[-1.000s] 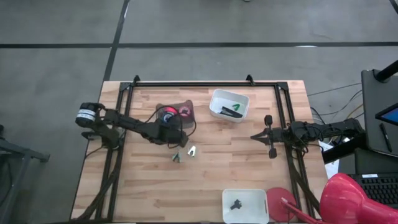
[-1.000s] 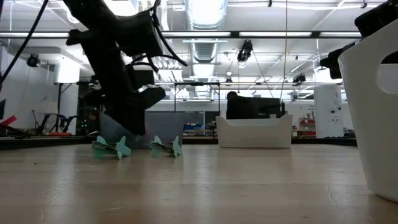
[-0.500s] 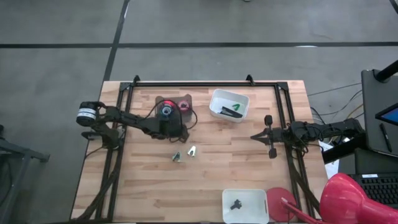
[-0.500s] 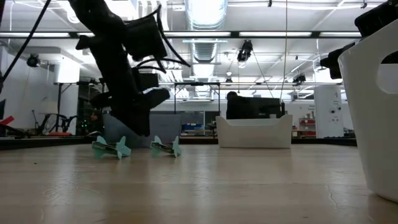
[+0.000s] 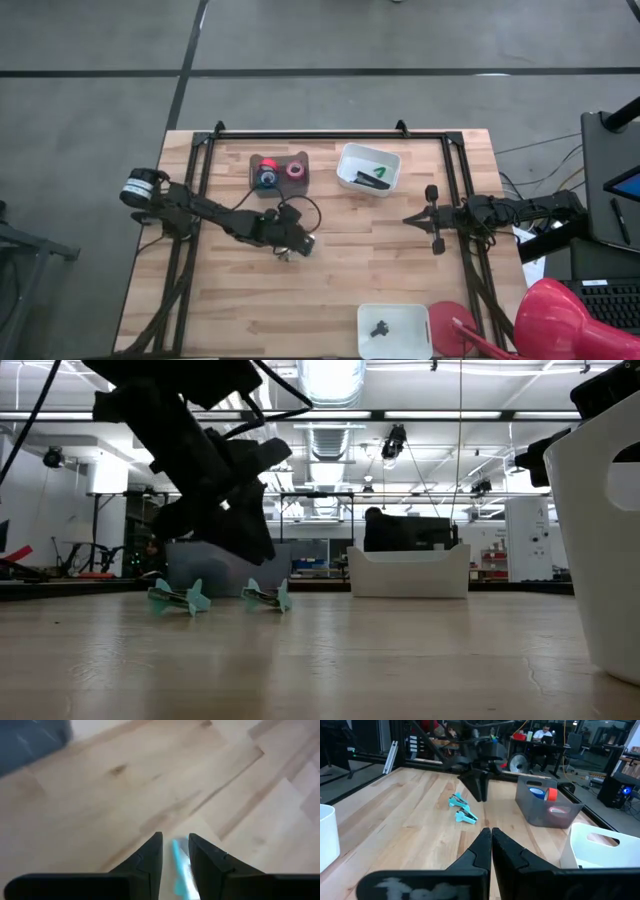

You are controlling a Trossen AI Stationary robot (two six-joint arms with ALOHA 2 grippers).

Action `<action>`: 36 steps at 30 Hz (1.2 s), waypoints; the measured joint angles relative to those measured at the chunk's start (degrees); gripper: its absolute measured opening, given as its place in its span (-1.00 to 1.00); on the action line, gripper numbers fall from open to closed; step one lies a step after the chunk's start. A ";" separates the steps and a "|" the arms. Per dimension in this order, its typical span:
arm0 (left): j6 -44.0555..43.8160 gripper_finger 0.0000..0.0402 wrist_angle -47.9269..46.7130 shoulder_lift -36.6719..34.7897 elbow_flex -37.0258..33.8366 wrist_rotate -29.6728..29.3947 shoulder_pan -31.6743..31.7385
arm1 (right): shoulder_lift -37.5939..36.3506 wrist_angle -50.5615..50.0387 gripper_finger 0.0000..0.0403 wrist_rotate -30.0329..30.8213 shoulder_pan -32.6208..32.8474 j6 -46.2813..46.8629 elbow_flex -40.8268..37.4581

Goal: Pick and place Stapler, Stapler remover, tape
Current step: Put the right blue staple remover into the bottom white bin

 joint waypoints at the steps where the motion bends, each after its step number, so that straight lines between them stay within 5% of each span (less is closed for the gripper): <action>1: -0.60 -0.52 0.31 0.21 0.00 0.02 -0.58 | 0.00 0.00 -0.96 0.00 0.01 -0.05 0.00; 25: -5.13 -0.55 0.72 5.12 0.03 2.08 -4.34 | -0.02 0.00 -0.96 0.01 -0.01 -0.06 0.00; 36: -1.77 -0.85 0.63 4.86 0.07 0.35 -4.34 | -0.01 0.00 -0.96 0.00 0.01 -0.08 0.00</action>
